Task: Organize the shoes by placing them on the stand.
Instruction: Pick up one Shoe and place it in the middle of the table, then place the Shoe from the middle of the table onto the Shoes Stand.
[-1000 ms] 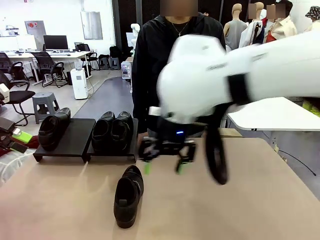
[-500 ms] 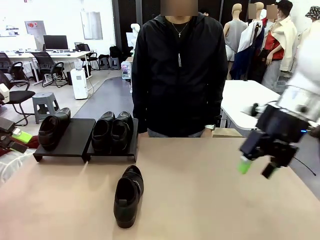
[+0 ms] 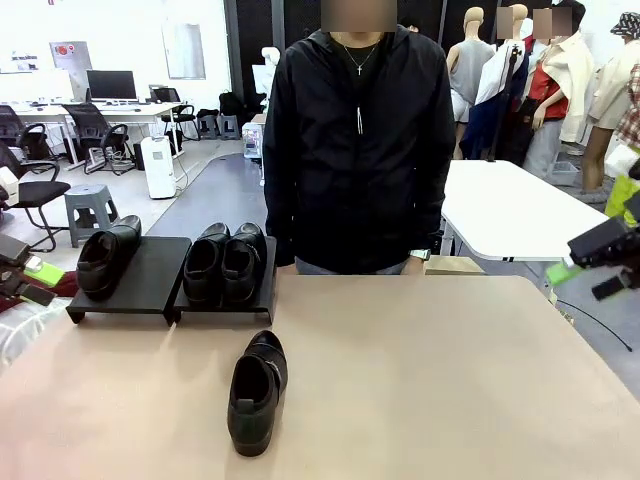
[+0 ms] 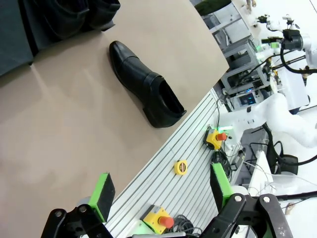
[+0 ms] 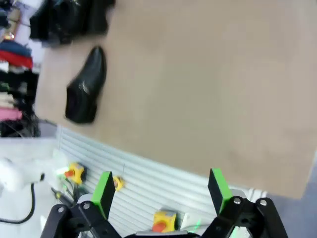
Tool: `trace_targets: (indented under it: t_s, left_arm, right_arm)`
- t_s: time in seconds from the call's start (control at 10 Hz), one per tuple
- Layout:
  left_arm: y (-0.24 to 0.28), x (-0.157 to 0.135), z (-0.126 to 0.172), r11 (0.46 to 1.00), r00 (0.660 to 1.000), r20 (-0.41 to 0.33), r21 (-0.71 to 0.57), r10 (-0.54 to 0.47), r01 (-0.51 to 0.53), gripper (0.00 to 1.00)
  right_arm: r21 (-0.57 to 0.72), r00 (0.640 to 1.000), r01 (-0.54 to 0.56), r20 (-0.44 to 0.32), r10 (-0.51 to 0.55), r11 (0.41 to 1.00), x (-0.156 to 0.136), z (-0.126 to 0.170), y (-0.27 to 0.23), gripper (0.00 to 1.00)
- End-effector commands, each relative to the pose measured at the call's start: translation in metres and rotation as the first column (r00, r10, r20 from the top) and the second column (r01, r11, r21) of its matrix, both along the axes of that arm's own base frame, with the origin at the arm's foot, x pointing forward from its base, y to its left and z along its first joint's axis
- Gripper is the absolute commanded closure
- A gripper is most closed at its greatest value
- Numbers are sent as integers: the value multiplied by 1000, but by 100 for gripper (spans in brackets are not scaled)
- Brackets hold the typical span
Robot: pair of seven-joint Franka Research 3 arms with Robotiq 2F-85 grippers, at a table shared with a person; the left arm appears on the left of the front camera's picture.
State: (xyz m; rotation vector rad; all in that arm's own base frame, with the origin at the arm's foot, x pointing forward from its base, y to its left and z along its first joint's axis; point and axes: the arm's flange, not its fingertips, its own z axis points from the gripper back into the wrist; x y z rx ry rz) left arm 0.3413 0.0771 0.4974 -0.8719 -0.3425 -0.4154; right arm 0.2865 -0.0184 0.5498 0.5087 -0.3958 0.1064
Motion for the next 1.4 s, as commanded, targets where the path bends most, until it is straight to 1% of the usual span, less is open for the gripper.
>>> trace_targets:
  t_s: [0.0, 0.1, 1.3]
  left_arm:
    - [2, -2, 0, 1000, 1000, 13, -1, -18, 18, 0]
    - [2, -2, 0, 1000, 1000, 13, -1, -18, 18, 0]
    - [2, -2, 0, 1000, 1000, 13, -1, -18, 18, 0]
  right_arm:
    - [15, 991, -77, 114, 75, 997, -31, -97, 29, 0]
    - [0, 1000, 0, 0, 0, 1000, 0, 0, 0, 0]
    - [0, 1000, 0, 0, 0, 1000, 0, 0, 0, 0]
